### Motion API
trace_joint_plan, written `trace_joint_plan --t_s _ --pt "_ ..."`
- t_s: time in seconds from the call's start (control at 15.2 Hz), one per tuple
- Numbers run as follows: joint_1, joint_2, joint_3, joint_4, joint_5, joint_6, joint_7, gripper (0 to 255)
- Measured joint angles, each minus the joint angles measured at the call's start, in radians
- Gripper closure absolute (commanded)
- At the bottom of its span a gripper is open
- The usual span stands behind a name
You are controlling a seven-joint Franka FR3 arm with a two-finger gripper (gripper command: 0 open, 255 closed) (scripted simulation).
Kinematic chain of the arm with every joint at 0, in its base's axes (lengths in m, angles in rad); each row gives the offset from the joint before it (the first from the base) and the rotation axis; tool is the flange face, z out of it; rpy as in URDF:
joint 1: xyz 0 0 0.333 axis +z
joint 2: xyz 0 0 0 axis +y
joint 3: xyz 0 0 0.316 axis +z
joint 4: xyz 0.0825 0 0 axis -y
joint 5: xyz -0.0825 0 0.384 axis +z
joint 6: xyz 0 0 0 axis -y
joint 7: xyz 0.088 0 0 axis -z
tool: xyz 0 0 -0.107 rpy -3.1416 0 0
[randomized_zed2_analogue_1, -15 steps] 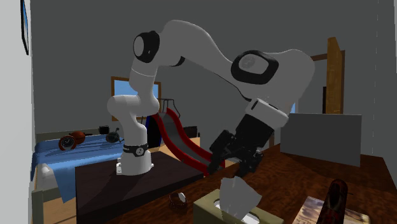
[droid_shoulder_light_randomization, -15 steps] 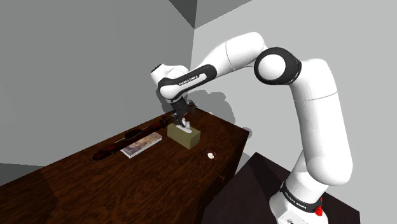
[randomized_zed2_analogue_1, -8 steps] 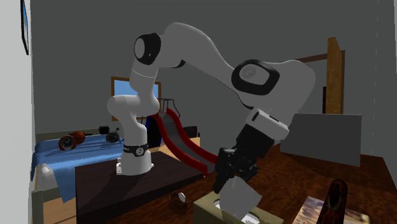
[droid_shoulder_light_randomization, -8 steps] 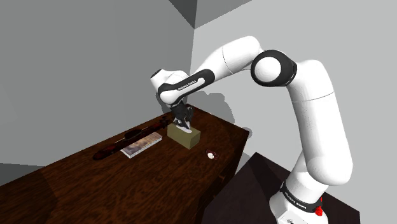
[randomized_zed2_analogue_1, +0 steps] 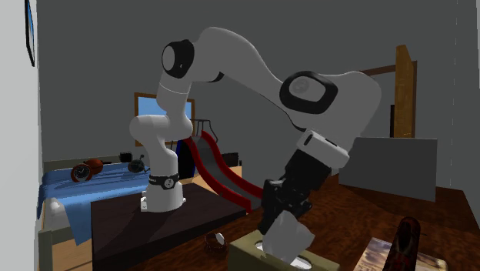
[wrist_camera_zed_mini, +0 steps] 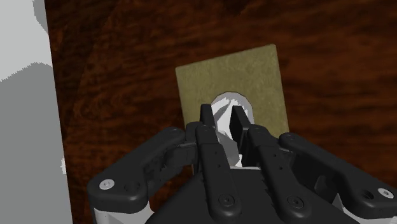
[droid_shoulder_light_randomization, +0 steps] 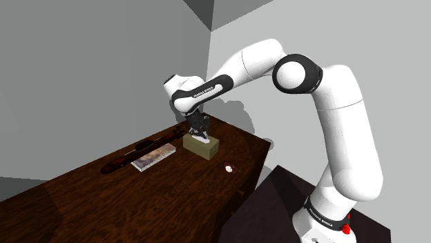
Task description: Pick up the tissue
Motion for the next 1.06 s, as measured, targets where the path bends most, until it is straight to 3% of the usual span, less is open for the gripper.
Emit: trace_joint_plan --t_s 1.06 --pt "0.005 -0.080 0.008 0.065 0.016 -0.134 -0.050 255"
